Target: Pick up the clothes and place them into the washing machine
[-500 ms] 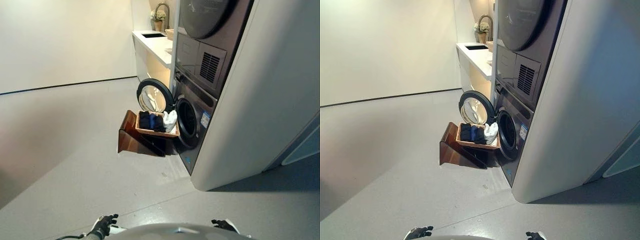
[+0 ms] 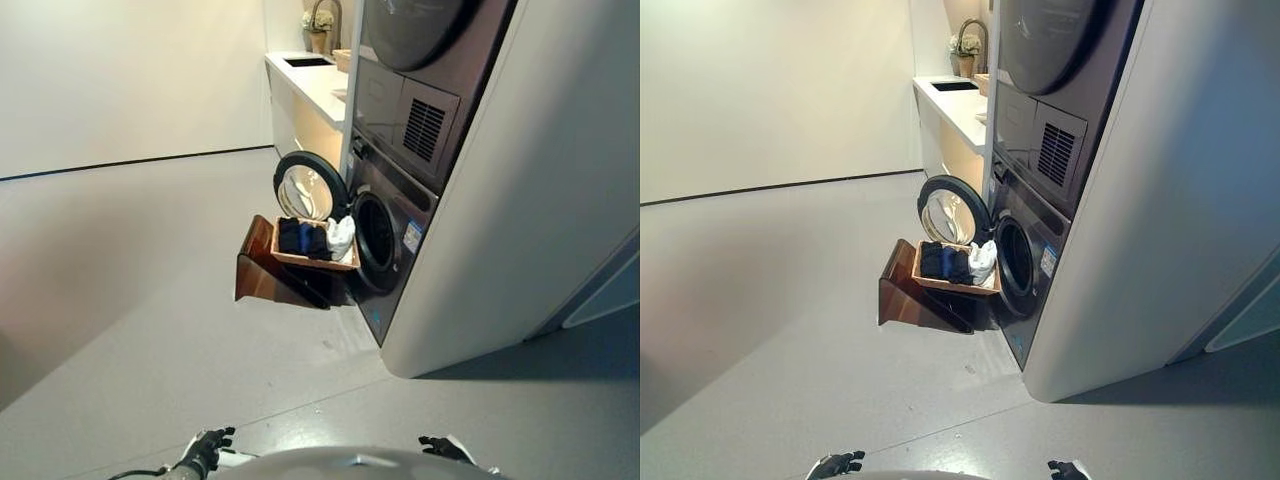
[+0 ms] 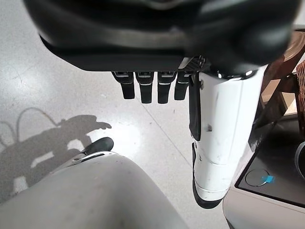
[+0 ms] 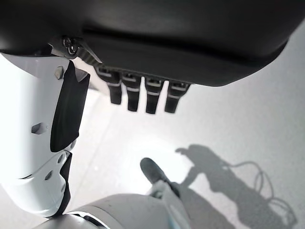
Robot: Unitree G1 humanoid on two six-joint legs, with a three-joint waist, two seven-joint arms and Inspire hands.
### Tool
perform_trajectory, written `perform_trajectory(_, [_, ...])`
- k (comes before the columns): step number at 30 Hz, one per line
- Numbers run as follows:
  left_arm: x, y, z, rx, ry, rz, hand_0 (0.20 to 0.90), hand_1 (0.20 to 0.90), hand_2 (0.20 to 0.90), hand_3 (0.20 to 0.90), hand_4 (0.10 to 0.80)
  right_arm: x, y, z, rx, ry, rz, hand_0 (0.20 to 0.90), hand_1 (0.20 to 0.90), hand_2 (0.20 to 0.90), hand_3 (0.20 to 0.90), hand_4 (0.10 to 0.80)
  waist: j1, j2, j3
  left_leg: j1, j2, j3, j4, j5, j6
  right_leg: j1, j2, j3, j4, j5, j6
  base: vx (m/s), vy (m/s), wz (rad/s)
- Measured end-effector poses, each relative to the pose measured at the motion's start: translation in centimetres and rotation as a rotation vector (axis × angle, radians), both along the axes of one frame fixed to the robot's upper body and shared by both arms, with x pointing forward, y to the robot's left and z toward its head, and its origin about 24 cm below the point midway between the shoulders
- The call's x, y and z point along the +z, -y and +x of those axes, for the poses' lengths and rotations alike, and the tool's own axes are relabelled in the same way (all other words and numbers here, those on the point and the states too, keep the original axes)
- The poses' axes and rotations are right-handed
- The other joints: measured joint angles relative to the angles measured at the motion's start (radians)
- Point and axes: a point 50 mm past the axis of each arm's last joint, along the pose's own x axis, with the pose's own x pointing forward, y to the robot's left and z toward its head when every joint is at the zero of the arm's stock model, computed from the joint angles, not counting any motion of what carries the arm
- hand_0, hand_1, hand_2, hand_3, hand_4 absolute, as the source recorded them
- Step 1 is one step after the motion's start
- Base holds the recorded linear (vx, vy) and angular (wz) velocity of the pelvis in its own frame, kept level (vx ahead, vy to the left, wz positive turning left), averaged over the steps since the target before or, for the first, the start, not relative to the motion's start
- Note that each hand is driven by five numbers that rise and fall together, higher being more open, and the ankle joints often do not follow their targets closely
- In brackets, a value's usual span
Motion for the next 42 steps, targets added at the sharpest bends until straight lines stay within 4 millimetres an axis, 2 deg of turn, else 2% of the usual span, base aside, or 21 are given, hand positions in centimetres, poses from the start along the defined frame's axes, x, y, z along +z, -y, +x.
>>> perform_trajectory(11, [0.0,-0.1,0.3,0.006,0.002,0.005,0.9,0.9,0.9,0.9,0.8,0.1,-0.1,0.5,0.002,0.011,0.002,0.9,0.9,0.9,0.9,0.8,0.002,-0.006,0.012,-0.019,-0.006,-0.001,0.0,0.0,0.001,-0.02,-0.005,0.002,0.0,0.0,0.0,0.023,0.037,-0.01])
perform_trajectory(15, [0.1,-0.2,0.6,0.014,0.007,0.006,0.9,0.9,0.9,0.9,0.8,0.1,0.0,0.8,0.005,0.014,0.004,0.9,0.9,0.9,0.9,0.8,0.004,-0.012,0.023,-0.023,-0.018,-0.004,0.0,0.0,0.002,-0.032,-0.016,0.002,0.005,0.0,0.001,0.071,0.112,0.0])
perform_trajectory(20, [0.2,-0.3,1.1,0.016,0.018,0.007,0.9,0.9,0.9,0.9,0.8,0.2,0.1,1.4,-0.001,0.014,0.008,0.9,0.9,0.9,0.9,0.8,0.003,-0.011,0.04,-0.023,-0.036,-0.017,0.0,-0.006,0.022,-0.034,-0.035,-0.001,0.022,0.002,0.008,0.099,0.124,0.03])
perform_trajectory(23, [0.3,-0.2,1.7,0.011,0.031,0.006,0.9,0.9,0.9,0.9,0.8,0.2,0.4,1.1,-0.02,0.003,0.003,0.9,0.9,0.9,0.9,0.8,0.002,-0.014,0.047,-0.022,-0.053,-0.035,0.0,-0.01,0.037,-0.034,-0.049,-0.005,0.043,-0.013,0.021,0.194,0.181,0.13])
perform_trajectory(24, [0.3,-0.1,1.9,0.007,0.035,0.004,0.9,0.9,0.9,0.9,0.8,0.3,0.6,1.6,-0.055,0.018,0.003,0.9,0.9,0.9,0.9,0.8,-0.002,-0.01,0.056,-0.015,-0.062,-0.075,0.0,-0.011,0.052,-0.055,-0.063,-0.008,0.113,-0.045,0.034,0.166,0.195,0.25])
perform_trajectory(26, [0.4,-0.2,2.6,-0.002,0.05,0.006,0.9,0.9,0.9,0.9,0.8,0.3,0.9,1.2,-0.105,0.02,0.006,0.9,0.9,0.9,0.9,0.8,-0.011,-0.018,0.063,-0.008,-0.094,-0.1,0.001,-0.02,0.07,-0.087,-0.092,-0.003,0.217,-0.086,0.039,0.152,0.177,0.27])
perform_trajectory(27, [0.6,-0.1,3.3,-0.008,0.068,0.008,0.9,0.9,0.9,0.9,0.8,0.4,1.2,1.8,-0.144,0.045,0.007,0.9,0.9,0.9,0.9,0.8,-0.018,-0.026,0.086,-0.003,-0.114,-0.131,0.018,-0.029,0.088,-0.13,-0.118,0.017,0.34,-0.124,0.053,0.105,0.077,0.2])
perform_trajectory(28, [0.6,0.1,3.6,-0.008,0.075,0.003,0.9,0.9,0.9,0.9,0.8,0.7,1.5,2.4,-0.178,0.075,0.009,0.9,0.9,0.9,0.9,0.8,-0.024,-0.008,0.099,-0.001,-0.118,-0.138,0.034,-0.028,0.101,-0.17,-0.128,0.042,0.434,-0.114,0.064,0.289,0.101,0.27])
perform_trajectory(29, [0.6,0.1,3.5,-0.008,0.073,0.003,0.9,0.9,0.9,0.9,0.8,0.8,1.8,2.5,-0.186,0.088,0.008,0.9,0.9,0.9,0.9,0.8,-0.042,0.013,0.099,0.0,-0.113,-0.166,0.035,-0.033,0.113,-0.191,-0.122,0.063,0.481,-0.087,0.081,0.248,0.057,0.22])
perform_trajectory(30, [0.7,0.0,3.7,-0.003,0.08,0.007,0.9,0.9,0.9,0.9,0.8,0.8,1.8,2.7,-0.202,0.1,0.017,0.9,0.9,0.9,0.9,0.8,-0.049,0.016,0.1,-0.001,-0.112,-0.183,0.038,-0.036,0.124,-0.214,-0.114,0.083,0.521,-0.113,0.077,0.443,-0.014,0.33])
perform_trajectory(31, [0.8,-0.7,3.9,0.01,0.092,0.031,0.9,0.9,0.9,0.9,0.8,0.8,1.1,3.3,-0.211,0.117,0.037,0.9,0.9,0.9,0.9,0.8,-0.056,0.029,0.097,-0.014,-0.099,-0.202,0.046,-0.035,0.133,-0.224,-0.08,0.112,0.55,-0.144,0.057,0.268,-0.039,0.31])
perform_trajectory(32, [1.0,-1.0,4.1,0.01,0.1,0.041,0.9,0.9,0.9,0.9,0.8,0.7,0.9,3.3,-0.217,0.12,0.044,0.9,0.9,0.9,0.9,0.8,-0.06,0.026,0.097,-0.02,-0.098,-0.209,0.048,-0.034,0.134,-0.228,-0.073,0.111,0.563,-0.154,0.056,0.426,-0.077,0.48])
perform_trajectory(33, [1.1,-1.2,4.6,0.013,0.115,0.047,0.9,0.9,0.9,0.9,0.8,0.6,0.8,2.9,-0.23,0.12,0.052,0.9,0.9,0.9,0.9,0.8,-0.077,0.023,0.092,-0.042,-0.101,-0.241,0.062,-0.039,0.133,-0.237,-0.064,0.095,0.501,-0.166,0.053,0.345,-0.089,0.49])
perform_trajectory(34, [1.4,-1.2,5.4,0.014,0.134,0.053,0.9,0.9,0.9,0.9,0.8,0.6,0.7,3.1,-0.233,0.125,0.054,0.9,0.9,0.9,0.9,0.8,-0.082,0.024,0.104,-0.066,-0.101,-0.256,0.068,-0.04,0.144,-0.234,-0.055,0.078,0.375,-0.164,0.057,0.529,-0.118,0.48])
perform_trajectory(35, [1.5,-1.2,5.9,0.01,0.147,0.054,0.9,0.9,0.9,0.9,0.8,0.7,0.7,3.5,-0.242,0.135,0.057,0.9,0.9,0.9,0.9,0.8,-0.089,0.019,0.128,-0.058,-0.101,-0.269,0.07,-0.04,0.144,-0.226,-0.048,0.075,0.313,-0.157,0.057,0.533,-0.098,0.35])
perform_trajectory(36, [1.4,-1.2,5.6,0.018,0.135,0.054,0.9,0.9,0.9,0.9,0.8,0.7,0.6,3.6,-0.248,0.143,0.063,0.9,0.9,0.9,0.9,0.8,-0.099,0.028,0.141,-0.058,-0.1,-0.279,0.081,-0.047,0.137,-0.214,-0.041,0.075,0.225,-0.139,0.073,0.514,-0.077,0.22])
perform_trajectory(38, [1.2,-0.9,5.2,0.021,0.124,0.051,0.9,0.9,0.9,0.9,0.8,0.7,0.3,3.9,-0.248,0.152,0.077,0.9,0.9,0.9,0.9,0.8,-0.125,0.024,0.142,-0.05,-0.1,-0.3,0.091,-0.079,0.121,-0.212,-0.042,0.084,0.069,-0.089,0.096,0.579,-0.122,0.25])
perform_trajectory(39, [1.1,-0.8,5.3,0.018,0.124,0.048,0.9,0.9,0.9,0.9,0.8,0.7,0.3,3.9,-0.249,0.154,0.081,0.9,0.9,0.9,0.9,0.8,-0.135,0.028,0.145,-0.047,-0.1,-0.306,0.091,-0.086,0.121,-0.215,-0.043,0.086,0.047,-0.079,0.098,0.496,-0.155,0.36])
perform_trajectory(40, [1.1,-0.4,5.2,0.012,0.123,0.043,0.9,0.9,0.9,0.9,0.8,0.7,0.1,3.9,-0.257,0.155,0.094,0.9,0.9,0.9,0.9,0.8,-0.14,0.022,0.139,-0.037,-0.095,-0.328,0.093,-0.105,0.1,-0.21,-0.037,0.102,0.028,-0.071,0.101,0.311,-0.138,0.47])
perform_trajectory(41, [0.9,-0.1,4.8,0.01,0.113,0.034,0.9,0.9,0.9,0.9,0.8,0.5,-0.2,3.5,-0.274,0.148,0.107,0.9,0.9,0.9,0.9,0.8,-0.157,0.022,0.129,-0.009,-0.082,-0.357,0.076,-0.118,0.081,-0.197,-0.03,0.119,0.044,-0.076,0.098,0.476,-0.241,0.79])
perform_trajectory(42, [0.5,0.3,3.8,0.013,0.085,0.025,0.9,0.9,0.9,0.9,0.8,0.2,-0.7,2.5,-0.284,0.123,0.116,0.9,0.9,0.9,0.9,0.8,-0.173,0.023,0.101,0.034,-0.052,-0.395,0.031,-0.132,0.052,-0.166,-0.003,0.148,0.051,-0.057,0.069,0.479,-0.275,0.83])
